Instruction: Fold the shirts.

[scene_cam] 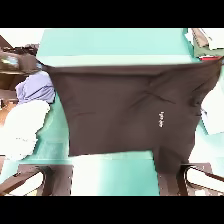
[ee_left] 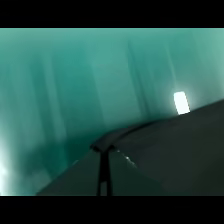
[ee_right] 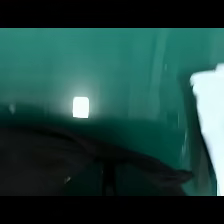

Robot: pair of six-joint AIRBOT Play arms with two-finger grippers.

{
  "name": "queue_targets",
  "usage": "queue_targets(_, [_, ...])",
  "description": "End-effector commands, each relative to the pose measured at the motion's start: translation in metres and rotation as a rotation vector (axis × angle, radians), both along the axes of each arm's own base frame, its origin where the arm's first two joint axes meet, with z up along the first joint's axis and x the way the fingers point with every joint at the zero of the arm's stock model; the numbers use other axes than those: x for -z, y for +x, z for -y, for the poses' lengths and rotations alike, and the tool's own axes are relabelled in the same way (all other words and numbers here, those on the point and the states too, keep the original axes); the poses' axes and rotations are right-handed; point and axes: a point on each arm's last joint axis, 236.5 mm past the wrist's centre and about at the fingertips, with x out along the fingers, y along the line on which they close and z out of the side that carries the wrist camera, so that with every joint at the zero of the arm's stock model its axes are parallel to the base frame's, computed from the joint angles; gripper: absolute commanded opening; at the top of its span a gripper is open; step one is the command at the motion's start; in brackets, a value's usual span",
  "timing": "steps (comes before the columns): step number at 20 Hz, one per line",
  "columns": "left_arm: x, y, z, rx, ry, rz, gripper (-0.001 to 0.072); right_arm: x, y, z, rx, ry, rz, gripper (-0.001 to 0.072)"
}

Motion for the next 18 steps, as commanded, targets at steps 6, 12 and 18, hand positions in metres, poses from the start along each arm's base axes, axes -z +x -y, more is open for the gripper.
queue_targets(6, [0.086,0.128,-0.027,-0.199,-0.024,0.141,0.0026,0.150,0.125,-0.018,0.081,-0.028,-0.036,0.0022])
queue_targets(12, [0.083,0.155,-0.043,-0.261,0.012,0.251,0.0026,0.126,0.178,0.001,0.157,-0.056,0.208,0.0022])
queue_targets(18, [0.134,0.108,-0.013,-0.005,0.090,0.041,0.0026,0.161,0.135,0.011,0.051,-0.179,-0.001,0.0022])
